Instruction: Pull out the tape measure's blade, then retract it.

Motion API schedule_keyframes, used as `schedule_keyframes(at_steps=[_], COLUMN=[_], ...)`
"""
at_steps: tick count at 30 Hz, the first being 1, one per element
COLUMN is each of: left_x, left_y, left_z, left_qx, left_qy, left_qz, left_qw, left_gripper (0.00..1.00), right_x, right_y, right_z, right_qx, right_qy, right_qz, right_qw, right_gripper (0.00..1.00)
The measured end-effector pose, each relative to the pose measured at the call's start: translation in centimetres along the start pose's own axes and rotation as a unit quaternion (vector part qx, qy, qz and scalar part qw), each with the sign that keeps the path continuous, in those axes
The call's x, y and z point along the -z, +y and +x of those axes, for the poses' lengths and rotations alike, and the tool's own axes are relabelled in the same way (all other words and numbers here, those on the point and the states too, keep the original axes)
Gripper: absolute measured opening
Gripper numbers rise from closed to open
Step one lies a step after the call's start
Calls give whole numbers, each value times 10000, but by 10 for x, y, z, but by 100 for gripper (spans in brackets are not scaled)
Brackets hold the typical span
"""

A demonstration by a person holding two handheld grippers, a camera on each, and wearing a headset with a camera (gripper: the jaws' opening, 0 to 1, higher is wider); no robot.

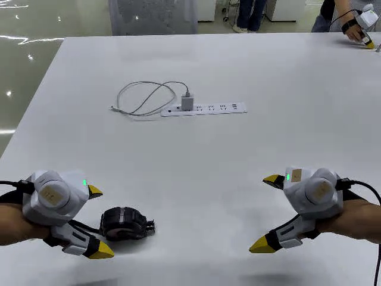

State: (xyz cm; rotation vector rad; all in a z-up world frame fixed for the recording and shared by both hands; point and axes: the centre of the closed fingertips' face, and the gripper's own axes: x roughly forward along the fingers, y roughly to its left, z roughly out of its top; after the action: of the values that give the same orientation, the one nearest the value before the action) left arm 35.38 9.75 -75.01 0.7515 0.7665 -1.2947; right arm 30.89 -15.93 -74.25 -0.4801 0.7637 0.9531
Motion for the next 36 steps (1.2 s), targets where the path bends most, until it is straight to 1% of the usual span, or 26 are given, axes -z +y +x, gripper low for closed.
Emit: schedule_keyframes(at_steps=[1,2,3,4,6,10,13,15,17,18,20,21,22,23,24,26,27,29,31,33,36], left_x=[0,1,1,3,4,2,1,0,0,-1,-3,-4,-4,-3,-2,-1,-1,-2,-3,-3,-3], left_y=[-1,-5,-6,-5,-8,-9,-8,-6,-4,-3,-2,-1,4,-1,1,2,2,1,0,0,-2], left_z=[2,6,8,11,16,21,23,24,26,27,28,29,28,29,29,29,29,30,30,30,30], left_qx=[47,145,140,127,224,246,261,233,217,213,179,134,-6,73,79,113,121,121,139,179,197], left_qy=[41,143,165,185,230,334,385,405,446,449,483,487,501,493,473,404,374,361,360,345,341], left_qz=[24,40,110,199,165,268,311,315,323,400,415,433,545,499,552,634,633,620,677,736,711], left_qw=[10000,9998,9997,9995,9993,9988,9984,9984,9982,9980,9978,9978,9973,9975,9973,9971,9972,9973,9970,9965,9967], left_gripper=[77,72,69,69,68,62,56,55,49,47,40,37,34,33,33,32,32,32,32,32,32], right_x=[-3,-6,-9,-12,-19,-34,-42,-48,-56,-58,-63,-64,-65,-65,-66,-66,-66,-66,-69,-69,-69], right_y=[1,2,3,4,6,12,15,17,21,22,26,27,29,31,32,37,39,42,45,47,51], right_z=[3,6,8,11,17,27,35,41,48,51,60,63,67,69,72,77,80,84,88,92,99], right_qx=[-16,-43,-68,-88,-139,-239,-315,-370,-434,-460,-519,-534,-563,-577,-590,-645,-675,-709,-753,-812,-855], right_qy=[-11,-22,-27,-37,-76,-168,-203,-205,-291,-294,-279,-266,-259,-252,-238,-212,-197,-171,-166,-133,-97], right_qz=[-13,-36,-57,-74,-111,-210,-238,-301,-373,-384,-434,-449,-473,-486,-496,-508,-516,-532,-531,-454,-484], right_qw=[10000,10000,10000,9999,9998,9993,9990,9987,9979,9978,9973,9972,9970,9968,9967,9964,9962,9959,9956,9956,9951], right_gripper=[99,99,99,99,99,99,99,99,99,99,99,99,99,99,99,99,99,99,99,99,99])
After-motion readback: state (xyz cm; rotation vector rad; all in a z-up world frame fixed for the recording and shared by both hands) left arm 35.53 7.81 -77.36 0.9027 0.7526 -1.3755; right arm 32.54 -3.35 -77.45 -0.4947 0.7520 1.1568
